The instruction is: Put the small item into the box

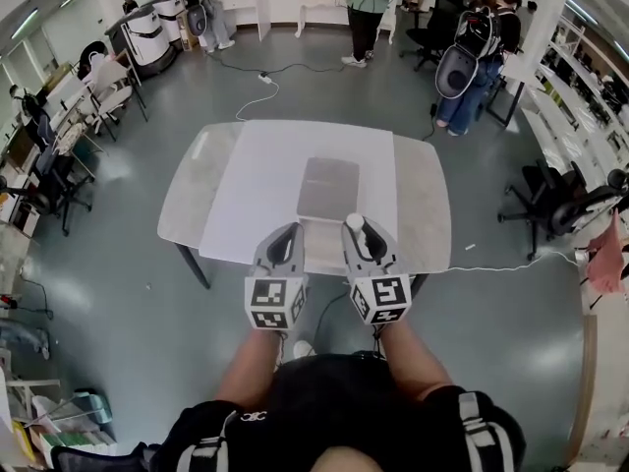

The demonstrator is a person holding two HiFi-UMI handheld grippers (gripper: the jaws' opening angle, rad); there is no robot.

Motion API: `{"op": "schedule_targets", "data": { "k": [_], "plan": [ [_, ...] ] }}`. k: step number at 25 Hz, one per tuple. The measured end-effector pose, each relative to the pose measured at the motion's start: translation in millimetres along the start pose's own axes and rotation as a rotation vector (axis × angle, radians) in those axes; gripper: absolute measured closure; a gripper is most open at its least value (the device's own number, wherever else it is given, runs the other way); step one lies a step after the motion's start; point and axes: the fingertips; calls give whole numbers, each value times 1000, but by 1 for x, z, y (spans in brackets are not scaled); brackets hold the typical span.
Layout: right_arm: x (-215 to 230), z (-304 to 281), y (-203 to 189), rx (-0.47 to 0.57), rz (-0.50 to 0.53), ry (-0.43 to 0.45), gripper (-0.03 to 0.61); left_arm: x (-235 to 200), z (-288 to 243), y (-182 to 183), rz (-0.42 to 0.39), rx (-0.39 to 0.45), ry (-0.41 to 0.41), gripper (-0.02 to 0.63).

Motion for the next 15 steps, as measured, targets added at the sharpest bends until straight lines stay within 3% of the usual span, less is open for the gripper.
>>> {"op": "schedule_targets", "data": {
  "k": [6,15],
  "plan": [
    [9,-21,-19,-30,-10,20,454,-9,-22,-11,9,-24,11,601],
    [29,-42,-42,-91,15,83,454,-24,-35,-2,38,-2,97,601]
  ]
}}
Point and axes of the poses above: the fingertips, and each gripper's own axes: z backward along the fingers, x to its right, y out of its top, and after that the axes turned 5 degrees about z, right-handed
